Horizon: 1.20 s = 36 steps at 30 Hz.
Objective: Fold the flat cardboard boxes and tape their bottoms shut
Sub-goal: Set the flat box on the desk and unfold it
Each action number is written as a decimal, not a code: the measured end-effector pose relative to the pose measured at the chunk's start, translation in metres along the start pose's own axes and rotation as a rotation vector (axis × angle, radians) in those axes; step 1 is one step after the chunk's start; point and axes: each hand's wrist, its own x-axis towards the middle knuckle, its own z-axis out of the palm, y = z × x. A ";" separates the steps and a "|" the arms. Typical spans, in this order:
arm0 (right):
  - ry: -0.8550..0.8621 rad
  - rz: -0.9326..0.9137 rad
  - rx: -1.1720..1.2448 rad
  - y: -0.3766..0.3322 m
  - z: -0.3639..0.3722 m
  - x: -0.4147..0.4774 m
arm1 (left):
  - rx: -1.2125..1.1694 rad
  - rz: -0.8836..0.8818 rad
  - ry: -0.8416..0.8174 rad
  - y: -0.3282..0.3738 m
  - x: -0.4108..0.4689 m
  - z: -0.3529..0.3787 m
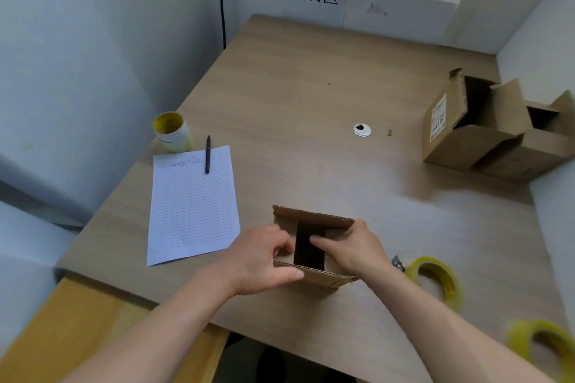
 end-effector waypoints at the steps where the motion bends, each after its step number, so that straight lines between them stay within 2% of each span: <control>1: -0.017 0.014 0.041 0.003 0.001 0.000 | -0.015 -0.001 0.034 -0.001 -0.001 0.002; 6: -0.361 0.059 0.452 0.025 -0.012 -0.014 | -0.222 -0.196 0.282 -0.002 -0.005 0.011; 8: -0.383 0.035 0.609 0.034 -0.020 -0.019 | -0.275 -0.253 0.340 0.000 -0.003 0.016; 10: -0.352 -0.045 0.685 0.039 -0.022 -0.023 | -0.349 -0.313 0.358 -0.001 -0.001 0.021; 14: -0.200 -0.092 0.601 0.033 -0.011 -0.033 | -0.401 -0.308 0.333 -0.005 0.001 0.024; 18: -0.004 0.057 0.769 0.013 0.005 -0.037 | -0.361 -0.190 0.376 -0.012 0.002 0.035; 22: 0.117 0.062 0.658 0.006 0.012 -0.036 | -0.392 -0.162 0.393 -0.020 0.004 0.048; 24: 0.120 -0.011 0.535 0.013 0.015 -0.035 | -0.435 -0.174 0.428 -0.017 0.008 0.052; 27: 0.155 -0.149 0.327 0.021 0.018 -0.040 | -0.633 -0.271 0.471 -0.003 0.020 0.053; 29: 0.210 -0.163 0.308 0.022 0.018 -0.043 | -0.708 -0.335 0.501 0.010 0.027 0.055; 32: 0.280 -0.155 0.274 0.031 0.013 -0.046 | -0.700 -0.347 0.558 0.024 0.028 0.064; 36: 0.255 -0.152 0.255 0.048 0.007 -0.047 | -0.633 -0.299 0.526 0.028 0.029 0.081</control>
